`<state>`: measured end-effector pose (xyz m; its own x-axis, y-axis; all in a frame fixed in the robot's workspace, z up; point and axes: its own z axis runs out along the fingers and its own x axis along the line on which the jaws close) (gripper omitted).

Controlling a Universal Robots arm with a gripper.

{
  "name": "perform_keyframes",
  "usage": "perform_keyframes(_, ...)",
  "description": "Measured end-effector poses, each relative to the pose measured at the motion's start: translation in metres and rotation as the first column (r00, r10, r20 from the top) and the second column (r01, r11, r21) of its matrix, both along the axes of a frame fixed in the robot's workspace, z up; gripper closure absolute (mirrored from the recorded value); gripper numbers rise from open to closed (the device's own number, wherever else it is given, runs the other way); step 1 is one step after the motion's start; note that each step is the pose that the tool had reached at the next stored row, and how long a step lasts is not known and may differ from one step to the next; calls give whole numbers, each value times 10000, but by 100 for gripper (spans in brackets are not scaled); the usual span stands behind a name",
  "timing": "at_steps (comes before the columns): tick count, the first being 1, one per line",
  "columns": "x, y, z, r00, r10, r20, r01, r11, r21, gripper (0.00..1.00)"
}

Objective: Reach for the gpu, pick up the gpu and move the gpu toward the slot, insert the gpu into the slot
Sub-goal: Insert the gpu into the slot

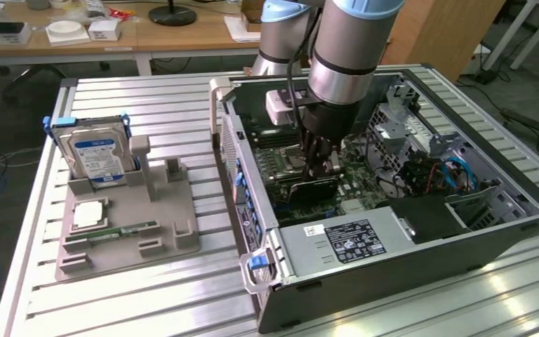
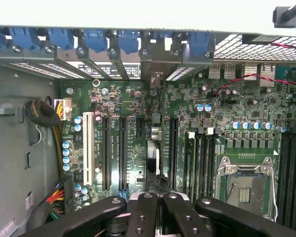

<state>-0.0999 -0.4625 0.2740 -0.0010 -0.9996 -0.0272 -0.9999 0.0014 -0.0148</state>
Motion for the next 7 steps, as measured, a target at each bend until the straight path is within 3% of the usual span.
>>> perform_keyframes(7, 0, 0, 0, 10000, 0, 0, 0, 10000, 1, 90)
